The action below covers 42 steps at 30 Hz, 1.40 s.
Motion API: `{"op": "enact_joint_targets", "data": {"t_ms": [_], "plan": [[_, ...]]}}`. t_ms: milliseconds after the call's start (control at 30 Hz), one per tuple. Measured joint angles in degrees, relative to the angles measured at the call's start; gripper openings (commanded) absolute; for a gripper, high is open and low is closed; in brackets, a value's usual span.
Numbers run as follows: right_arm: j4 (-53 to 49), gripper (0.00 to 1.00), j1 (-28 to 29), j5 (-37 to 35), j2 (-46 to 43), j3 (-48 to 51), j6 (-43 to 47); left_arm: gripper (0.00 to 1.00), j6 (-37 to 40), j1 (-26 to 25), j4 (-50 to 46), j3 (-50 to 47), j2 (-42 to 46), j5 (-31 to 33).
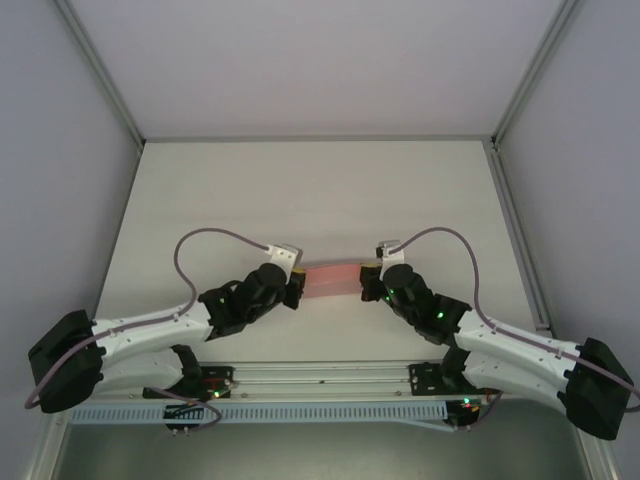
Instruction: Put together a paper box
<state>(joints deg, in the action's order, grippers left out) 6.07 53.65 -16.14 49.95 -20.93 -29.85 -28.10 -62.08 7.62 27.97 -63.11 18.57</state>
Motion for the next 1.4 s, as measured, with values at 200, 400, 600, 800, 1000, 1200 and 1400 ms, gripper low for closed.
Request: {"op": "enact_joint_targets", "data": {"t_ms": [200, 400, 600, 800, 1000, 1200, 1400], "plan": [[7.6, 0.05, 0.5, 1.2, -0.2, 4.2, 2.3, 0.00, 0.4, -1.8, 5.7, -4.9, 2.3, 3.2], [5.3, 0.44, 1.2, 3.6, -2.8, 4.1, 1.9, 0.00, 0.8, -3.0, 6.1, -4.8, 1.7, 5.3], [-3.0, 0.70, 1.5, 2.4, -7.0, 0.1, -2.8, 0.00, 0.6, -4.6, 3.7, -4.6, 1.6, 5.9], [-7.4, 0.72, 1.5, 2.4, -4.9, -4.7, -5.3, 0.02, 0.2, -5.5, 0.9, -4.2, 1.6, 5.9], [-10.3, 0.71, 1.5, 3.0, -1.7, -5.7, -5.5, 0.05, 0.2, -5.7, -2.7, -1.1, 0.4, 5.9], [-8.5, 0.74, 1.3, 2.4, -4.8, -1.6, -5.4, 0.06, 0.2, -6.2, -4.2, 2.4, -2.6, 6.5], [-7.8, 0.77, 1.4, 1.3, -9.2, 2.7, -7.7, 0.06, 0.2, -7.5, -0.5, 3.5, -5.9, 7.9]]}}
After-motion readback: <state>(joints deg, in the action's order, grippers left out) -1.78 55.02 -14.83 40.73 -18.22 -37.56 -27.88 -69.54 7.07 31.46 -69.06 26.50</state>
